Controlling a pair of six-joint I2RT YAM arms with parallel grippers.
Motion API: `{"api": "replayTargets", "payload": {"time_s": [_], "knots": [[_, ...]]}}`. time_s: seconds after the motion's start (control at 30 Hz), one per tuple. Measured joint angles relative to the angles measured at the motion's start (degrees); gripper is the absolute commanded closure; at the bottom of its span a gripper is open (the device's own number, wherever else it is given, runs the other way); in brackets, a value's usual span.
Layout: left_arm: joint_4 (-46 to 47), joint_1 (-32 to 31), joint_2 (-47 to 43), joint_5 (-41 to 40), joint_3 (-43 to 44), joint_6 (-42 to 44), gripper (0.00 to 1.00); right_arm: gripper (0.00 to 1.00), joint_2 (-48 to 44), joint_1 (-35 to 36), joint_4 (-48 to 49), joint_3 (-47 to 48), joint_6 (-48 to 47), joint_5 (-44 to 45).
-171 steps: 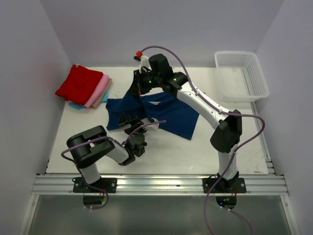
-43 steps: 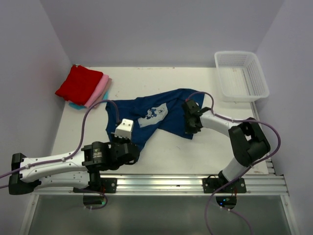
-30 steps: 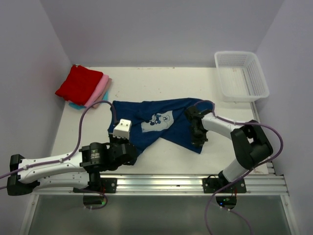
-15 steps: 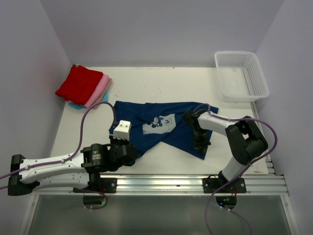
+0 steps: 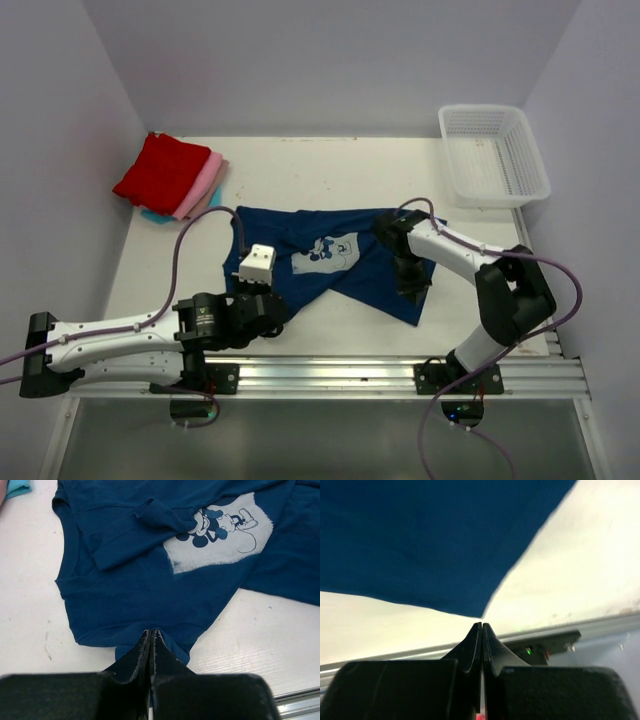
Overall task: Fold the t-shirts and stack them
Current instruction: Fold the flattened tshirt in 1/3 of the way
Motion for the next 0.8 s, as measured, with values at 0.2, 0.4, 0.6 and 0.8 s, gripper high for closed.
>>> {"api": "replayTargets", "payload": {"time_s": [0.2,0.4,0.6,0.8], "knots": [[0.48,0.00,0.87,0.33,0.04,0.04,1.00,1.00,-0.37,0.00,5.99,12.37,-1.07,1.16],[0.24,0.00,-1.16,0.66,0.04,-0.15,1.00,1.00,6.03,-0.31,15.78,10.69,-1.97,-0.83],[-0.74,0.00,-2.69,0.63,0.04,-1.40,1.00,1.00,7.67,-0.42,22.58,4.46,-1.95,-2.49],[-0.96,0.00,-3.63,0.61,0.04,-2.12,1.00,1.00,7.30,-0.42,24.92,2.19,-2.36,-2.60]]}}
